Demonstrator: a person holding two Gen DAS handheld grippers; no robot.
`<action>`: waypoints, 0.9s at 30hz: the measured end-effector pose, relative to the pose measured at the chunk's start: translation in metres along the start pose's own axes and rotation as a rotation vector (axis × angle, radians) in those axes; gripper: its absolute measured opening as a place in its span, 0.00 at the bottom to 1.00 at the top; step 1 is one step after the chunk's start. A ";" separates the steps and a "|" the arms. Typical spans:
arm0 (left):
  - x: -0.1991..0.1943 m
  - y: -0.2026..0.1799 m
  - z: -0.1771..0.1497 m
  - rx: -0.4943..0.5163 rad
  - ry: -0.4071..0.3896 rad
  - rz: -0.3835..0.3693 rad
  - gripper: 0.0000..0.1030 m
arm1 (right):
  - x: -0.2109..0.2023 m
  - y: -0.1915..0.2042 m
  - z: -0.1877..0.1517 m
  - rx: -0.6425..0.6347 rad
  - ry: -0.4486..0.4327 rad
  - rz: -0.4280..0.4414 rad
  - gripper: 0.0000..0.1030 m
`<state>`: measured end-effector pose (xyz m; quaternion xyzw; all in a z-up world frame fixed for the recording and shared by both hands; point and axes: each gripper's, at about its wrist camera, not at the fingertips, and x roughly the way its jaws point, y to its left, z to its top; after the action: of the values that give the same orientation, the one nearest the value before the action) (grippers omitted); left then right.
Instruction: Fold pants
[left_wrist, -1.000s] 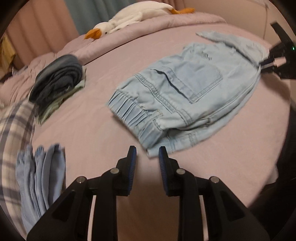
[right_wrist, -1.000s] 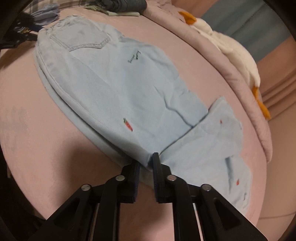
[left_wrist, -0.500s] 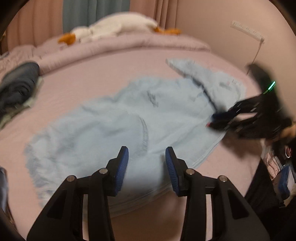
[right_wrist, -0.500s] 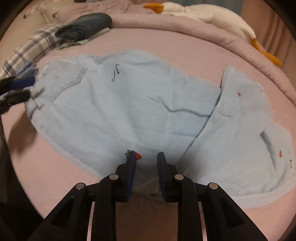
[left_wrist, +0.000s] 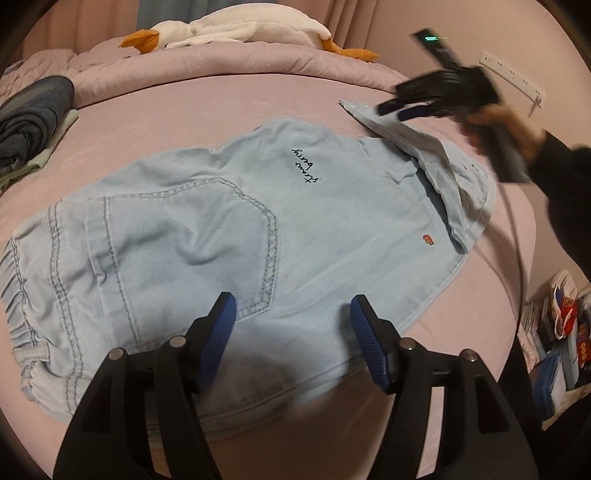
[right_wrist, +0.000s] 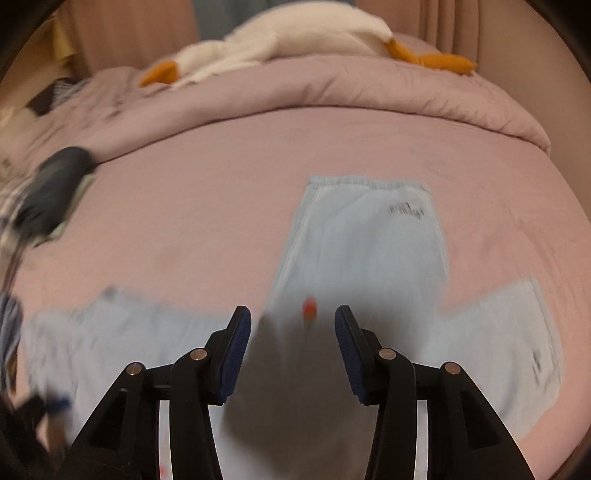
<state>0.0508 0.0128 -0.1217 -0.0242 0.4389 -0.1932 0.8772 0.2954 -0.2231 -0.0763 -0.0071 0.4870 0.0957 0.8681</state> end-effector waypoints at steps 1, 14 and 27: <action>0.000 0.000 -0.001 -0.005 0.002 -0.003 0.63 | 0.013 0.002 0.013 0.003 0.018 -0.020 0.46; 0.000 0.005 0.005 -0.052 0.022 -0.013 0.64 | 0.038 -0.025 0.036 0.052 -0.008 -0.153 0.03; 0.009 -0.001 0.014 -0.047 0.029 0.005 0.69 | -0.104 -0.219 -0.157 0.692 -0.330 0.114 0.04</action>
<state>0.0662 0.0068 -0.1198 -0.0407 0.4561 -0.1808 0.8704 0.1477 -0.4718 -0.0883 0.3288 0.3440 -0.0261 0.8791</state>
